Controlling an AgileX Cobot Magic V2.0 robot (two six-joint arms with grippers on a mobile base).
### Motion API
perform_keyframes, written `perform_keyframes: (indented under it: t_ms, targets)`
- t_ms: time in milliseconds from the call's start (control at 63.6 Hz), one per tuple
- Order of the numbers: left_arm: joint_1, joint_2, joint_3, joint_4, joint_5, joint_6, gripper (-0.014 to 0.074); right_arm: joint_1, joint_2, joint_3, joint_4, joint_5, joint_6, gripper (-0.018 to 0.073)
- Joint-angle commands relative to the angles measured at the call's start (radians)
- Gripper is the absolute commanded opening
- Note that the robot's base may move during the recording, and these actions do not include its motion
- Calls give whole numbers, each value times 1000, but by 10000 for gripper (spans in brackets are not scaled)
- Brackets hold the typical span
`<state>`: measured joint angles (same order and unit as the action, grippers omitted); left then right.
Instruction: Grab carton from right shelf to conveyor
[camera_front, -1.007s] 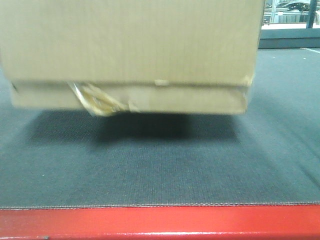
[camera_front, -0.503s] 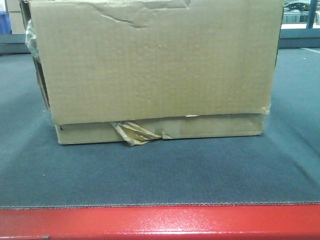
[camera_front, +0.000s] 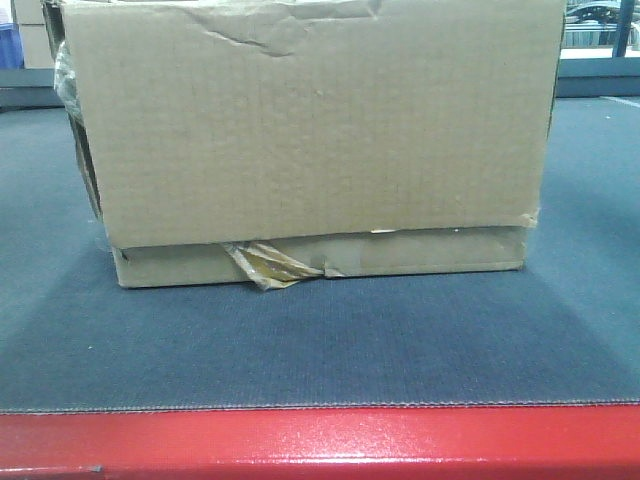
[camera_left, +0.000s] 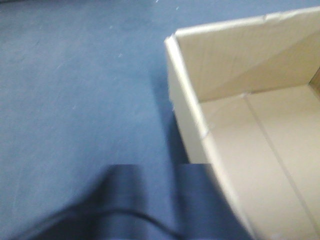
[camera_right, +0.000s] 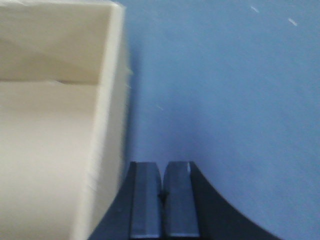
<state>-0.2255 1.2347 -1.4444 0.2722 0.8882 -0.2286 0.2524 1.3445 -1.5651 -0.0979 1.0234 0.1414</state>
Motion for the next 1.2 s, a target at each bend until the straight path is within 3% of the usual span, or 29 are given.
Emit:
perform_keyframes:
  t_ms: [0,173,315,629,960,1180]
  targets:
    - [28,-73,119,-5,-84,6,3,-35,-77,114,-13,-54,0,-63]
    - [124,-215,351,-90,-215,6,15,-49,-246,405,-16,-208,0,-69]
    - [195,-357,579,-110,-328,6,12,-49,-408,655,-16,-353,0,-69]
    - [207,-710,955,-103,-511,20,12,-49,-747,1010,-16,-560,0,-69]
    - [207,-1022,1036,-60,-544,20,12,-49,-1104,1129,-16,-666,0,-69]
    - [207,-1081,1036,-56,-540,20,12,-49,-1161,1131,-16,-729,0,-69]
